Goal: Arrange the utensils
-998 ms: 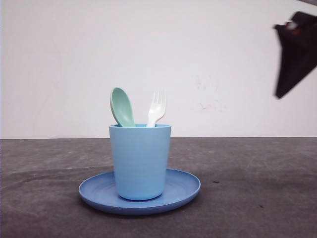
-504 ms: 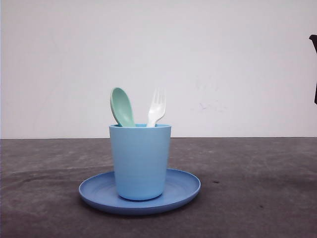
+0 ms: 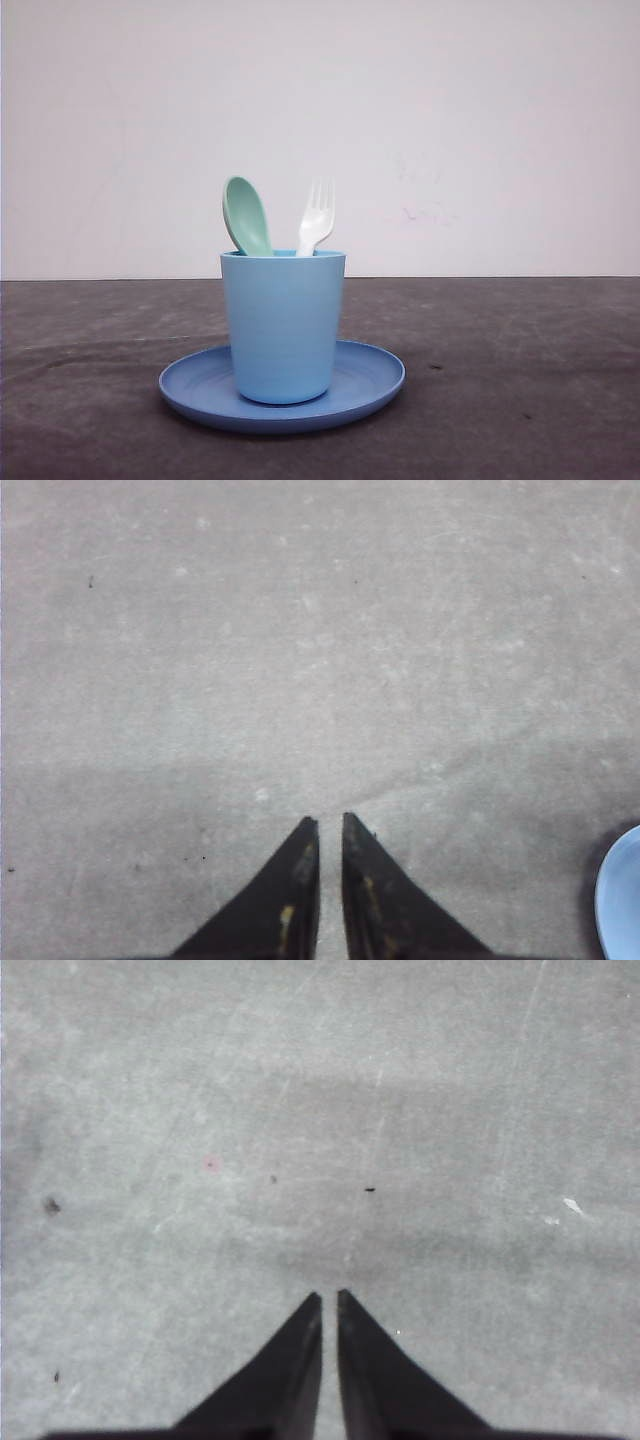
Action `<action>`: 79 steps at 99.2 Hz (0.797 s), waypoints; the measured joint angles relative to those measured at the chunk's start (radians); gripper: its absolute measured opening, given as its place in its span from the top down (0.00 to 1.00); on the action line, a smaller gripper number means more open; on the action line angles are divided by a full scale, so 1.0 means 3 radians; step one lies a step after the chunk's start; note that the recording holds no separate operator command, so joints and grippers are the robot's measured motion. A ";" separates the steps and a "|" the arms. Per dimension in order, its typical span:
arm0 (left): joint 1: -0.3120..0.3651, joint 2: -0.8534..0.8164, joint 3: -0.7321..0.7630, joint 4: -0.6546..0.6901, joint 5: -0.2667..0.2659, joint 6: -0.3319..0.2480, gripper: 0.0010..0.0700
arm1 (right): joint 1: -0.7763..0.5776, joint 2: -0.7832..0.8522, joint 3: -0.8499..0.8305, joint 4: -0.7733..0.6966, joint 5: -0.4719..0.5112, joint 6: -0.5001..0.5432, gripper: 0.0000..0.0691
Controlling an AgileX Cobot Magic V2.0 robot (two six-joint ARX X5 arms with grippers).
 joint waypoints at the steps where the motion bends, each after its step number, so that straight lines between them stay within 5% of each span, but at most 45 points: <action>1: 0.0000 0.0000 0.0000 0.0000 0.0000 0.0000 0.99 | 0.0000 0.0000 0.0000 0.0001 0.0000 0.0000 0.98; 60: 0.0003 -0.0013 0.0000 0.0001 -0.0033 0.0022 0.99 | 0.0000 0.0000 0.0000 0.0004 0.0000 0.0000 0.99; 79: 0.0248 -0.0437 -0.0231 0.0075 -0.0095 0.0155 0.99 | 0.0000 0.0000 0.0000 0.0003 0.0000 0.0000 0.99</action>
